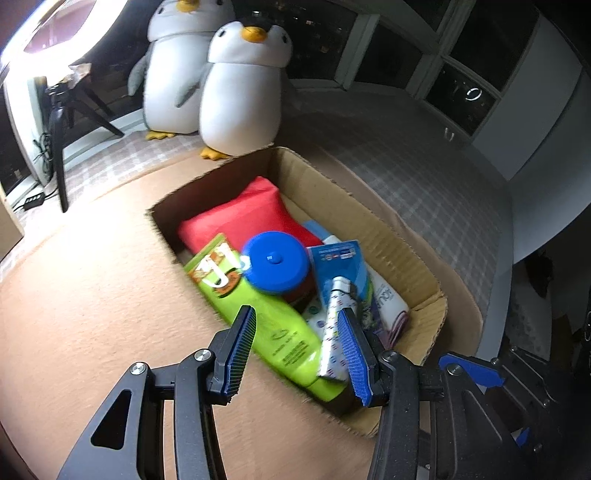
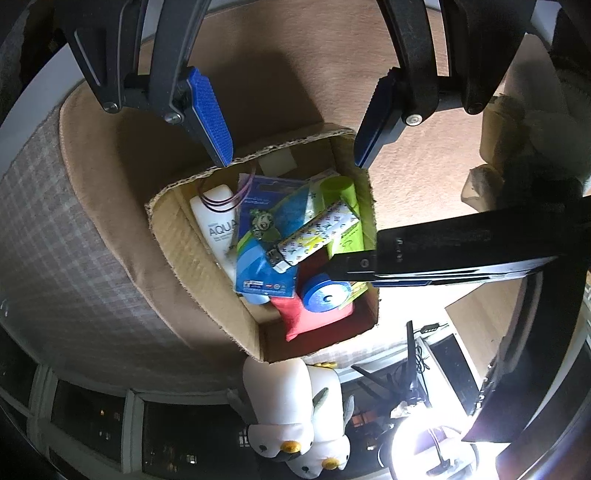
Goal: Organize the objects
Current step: 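Open the left gripper to drop the lighter and withdraw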
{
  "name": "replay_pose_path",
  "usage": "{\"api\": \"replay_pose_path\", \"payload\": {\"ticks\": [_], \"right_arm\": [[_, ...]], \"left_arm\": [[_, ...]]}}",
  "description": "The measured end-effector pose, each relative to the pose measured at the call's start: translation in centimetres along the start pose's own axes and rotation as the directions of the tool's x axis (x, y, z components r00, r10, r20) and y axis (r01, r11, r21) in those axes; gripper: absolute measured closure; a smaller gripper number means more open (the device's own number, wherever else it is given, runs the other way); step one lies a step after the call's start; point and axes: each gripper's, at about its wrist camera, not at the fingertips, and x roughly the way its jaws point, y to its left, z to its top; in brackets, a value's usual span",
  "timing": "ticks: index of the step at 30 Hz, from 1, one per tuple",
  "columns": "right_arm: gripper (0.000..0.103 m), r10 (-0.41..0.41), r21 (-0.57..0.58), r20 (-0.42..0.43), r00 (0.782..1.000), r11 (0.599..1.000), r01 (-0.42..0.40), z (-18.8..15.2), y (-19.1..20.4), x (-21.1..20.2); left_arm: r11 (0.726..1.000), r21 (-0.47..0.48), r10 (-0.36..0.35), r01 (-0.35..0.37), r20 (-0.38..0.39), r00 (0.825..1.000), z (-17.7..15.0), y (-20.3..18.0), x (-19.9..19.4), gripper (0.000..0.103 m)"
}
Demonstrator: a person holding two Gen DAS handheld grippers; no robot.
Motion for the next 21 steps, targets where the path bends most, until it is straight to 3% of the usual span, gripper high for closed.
{"api": "replay_pose_path", "payload": {"ticks": [12,15,21], "right_arm": [[0.038,0.022,-0.050,-0.001,1.000,0.999,-0.022,0.4,4.3,0.6],[0.038,0.033,-0.066,-0.003,0.999,0.997,-0.033,0.5,5.8,0.7],[0.038,0.059,-0.107,-0.006,0.998,0.992,-0.060,0.6,9.2,1.1]], "left_arm": [[0.993,-0.082,0.086,-0.082,0.048,0.995,-3.1,5.8,-5.0,0.053],[0.989,-0.105,0.112,-0.106,0.055,0.992,-4.4,7.7,-6.5,0.043],[0.975,-0.159,0.164,-0.153,0.062,0.984,-7.3,11.2,-9.4,0.041]]}}
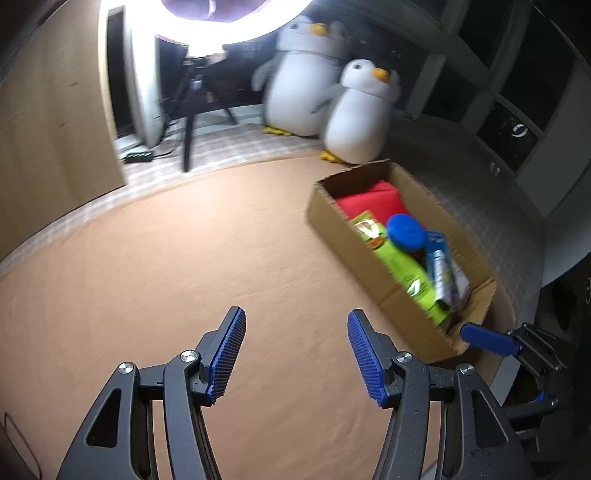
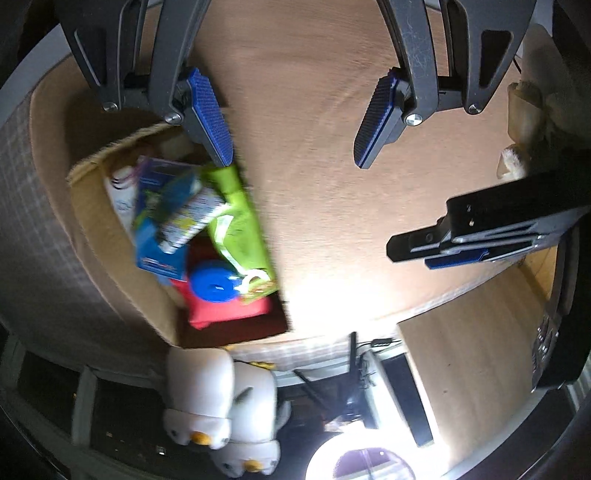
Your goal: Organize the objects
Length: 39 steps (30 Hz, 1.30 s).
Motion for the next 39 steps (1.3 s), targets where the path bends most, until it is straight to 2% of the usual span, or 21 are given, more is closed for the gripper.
{"api": "replay_pose_path", "payload": {"ticks": [9,15,28,39], "right_arm": [[0.038,0.042,-0.066,-0.008,0.999,0.997,-0.042,0.2,5.5,1.1],[0.038,0.057,-0.115,-0.012,0.998,0.992,-0.058,0.1,8.7,1.7],[0.031,0.018,-0.187,0.010,1.000,0.982,-0.016,-0.3,12.8,1.9],[0.030,-0.001,-0.187,0.026,1.000,0.982,0.005,-0.6,13.4,1.6]], "left_arm": [[0.993,-0.074,0.089,-0.087,0.024,0.996,-3.9,5.2,-3.7,0.022],[0.979,-0.138,0.154,-0.149,0.032,0.987,-6.5,8.4,-6.0,0.017],[0.930,-0.266,0.266,-0.255,0.006,0.964,-11.9,13.5,-9.4,0.013],[0.902,-0.314,0.311,-0.296,-0.004,0.951,-14.1,14.5,-10.8,0.013]]}}
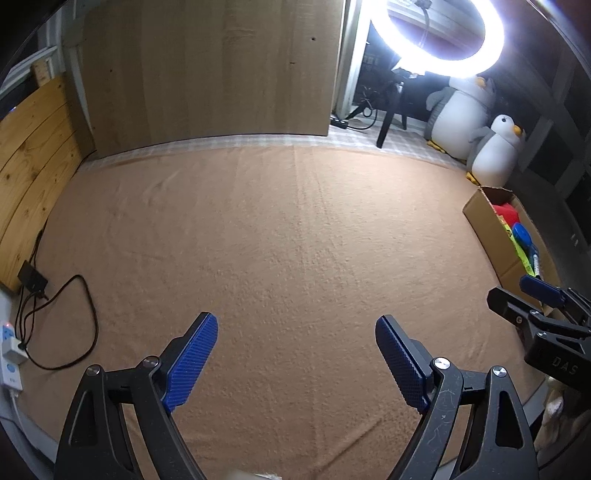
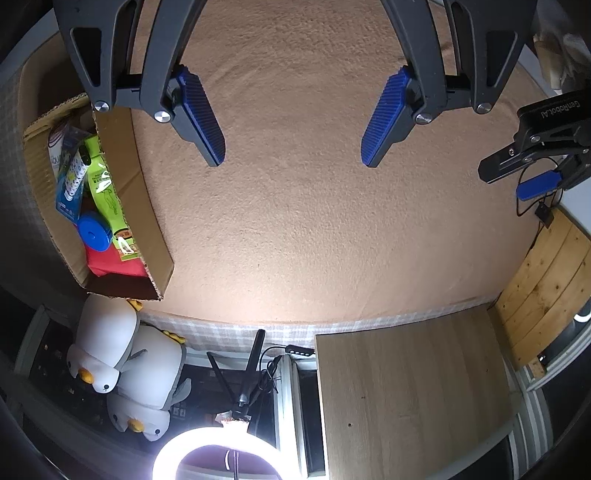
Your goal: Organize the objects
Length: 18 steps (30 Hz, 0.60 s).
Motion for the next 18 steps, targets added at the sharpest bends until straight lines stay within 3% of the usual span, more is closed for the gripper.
{"api": "replay_pose_path", "payload": {"ticks": [18], "right_arm": [[0.029,-0.028,-0.022,0.016,0.999,0.999,0.029,-0.43,0.47,-0.67]], "left_arm": [[1.000,-0.007,0.029,-0.028,0.021,0.999,0.02,-0.08,-0.58,0.011]]}}
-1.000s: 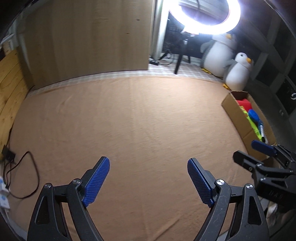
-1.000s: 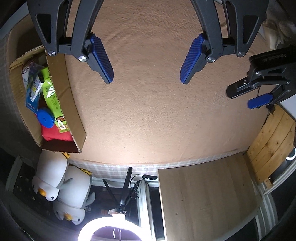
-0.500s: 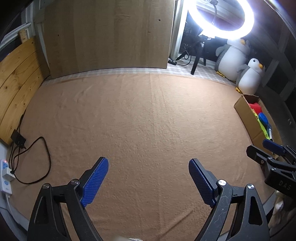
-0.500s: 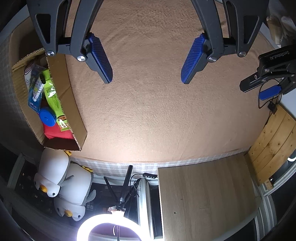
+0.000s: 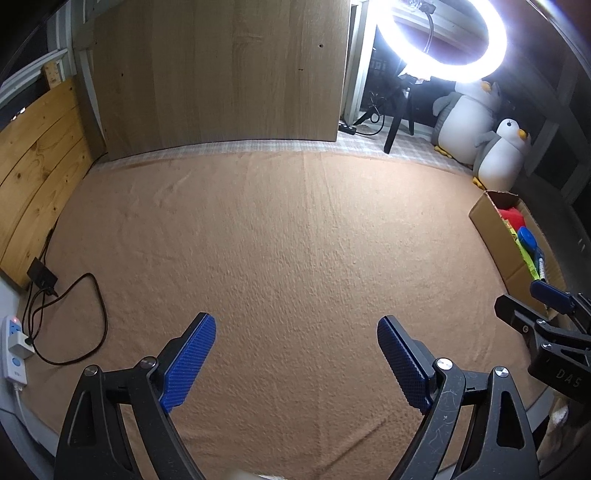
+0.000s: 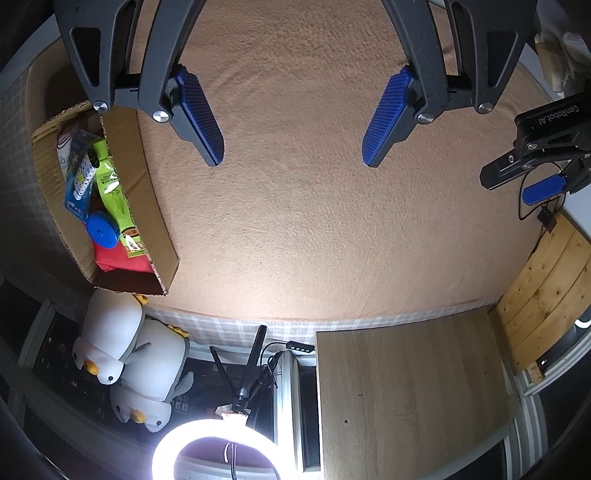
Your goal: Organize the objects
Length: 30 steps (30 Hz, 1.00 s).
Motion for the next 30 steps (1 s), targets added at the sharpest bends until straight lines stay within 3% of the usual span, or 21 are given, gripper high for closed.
{"api": "replay_pose_path", "payload": {"ticks": [30], "right_arm": [[0.029,-0.005,0.012,-0.010,1.000,1.000,0.005,-0.17,-0.64,0.70]], "left_arm": [[1.000,0.007,-0.001,0.001,-0.023,1.000,-0.10,-0.07,0.78,0.011]]}}
